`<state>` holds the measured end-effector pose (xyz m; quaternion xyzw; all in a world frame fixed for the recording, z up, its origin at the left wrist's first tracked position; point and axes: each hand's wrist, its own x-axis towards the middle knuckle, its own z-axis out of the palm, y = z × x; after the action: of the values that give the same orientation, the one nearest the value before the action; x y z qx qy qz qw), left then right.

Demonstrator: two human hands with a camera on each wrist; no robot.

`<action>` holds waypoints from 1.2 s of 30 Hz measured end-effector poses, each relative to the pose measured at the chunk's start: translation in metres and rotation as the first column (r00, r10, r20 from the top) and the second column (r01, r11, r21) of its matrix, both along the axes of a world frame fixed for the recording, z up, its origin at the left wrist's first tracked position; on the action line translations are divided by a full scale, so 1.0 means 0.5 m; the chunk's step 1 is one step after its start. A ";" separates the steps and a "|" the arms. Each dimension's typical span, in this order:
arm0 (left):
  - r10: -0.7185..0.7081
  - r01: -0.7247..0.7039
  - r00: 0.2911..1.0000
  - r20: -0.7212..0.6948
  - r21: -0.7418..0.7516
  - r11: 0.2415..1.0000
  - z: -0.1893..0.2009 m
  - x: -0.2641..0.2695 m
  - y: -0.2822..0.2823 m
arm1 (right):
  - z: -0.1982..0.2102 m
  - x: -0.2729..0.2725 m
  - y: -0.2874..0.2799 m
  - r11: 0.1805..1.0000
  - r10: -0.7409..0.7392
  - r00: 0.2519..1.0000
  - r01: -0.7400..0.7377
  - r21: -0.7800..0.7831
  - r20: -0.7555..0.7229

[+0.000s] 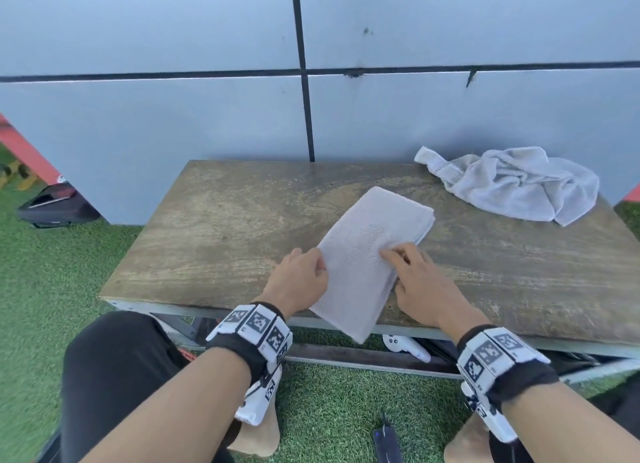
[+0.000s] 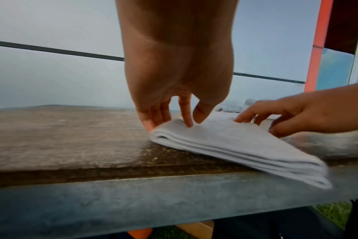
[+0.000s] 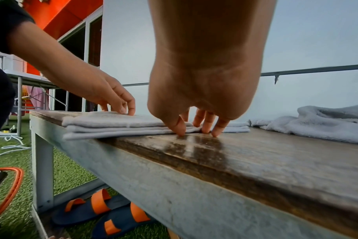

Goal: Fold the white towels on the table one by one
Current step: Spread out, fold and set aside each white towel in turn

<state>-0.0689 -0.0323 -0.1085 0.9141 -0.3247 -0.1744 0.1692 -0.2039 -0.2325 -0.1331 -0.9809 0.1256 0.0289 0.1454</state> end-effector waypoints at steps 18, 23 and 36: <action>-0.308 0.361 0.905 -0.293 0.147 0.921 0.004 -0.003 0.035 | -0.006 -0.063 -0.022 0.951 0.051 0.986 0.000 0.309 -0.157; -0.287 0.282 0.937 -0.200 -0.050 0.958 -0.029 -0.010 0.046 | -0.025 -0.085 -0.022 0.963 0.097 0.981 -0.050 0.264 -0.169; -0.126 0.057 0.983 -0.136 -0.426 0.903 -0.031 -0.013 0.041 | -0.006 -0.083 0.007 0.876 -0.110 0.986 0.035 0.481 0.128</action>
<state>-0.0754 -0.0119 -0.1241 0.8228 -0.3826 -0.1810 0.3793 -0.2456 -0.2289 -0.1363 -0.9087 0.1402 -0.0213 0.3927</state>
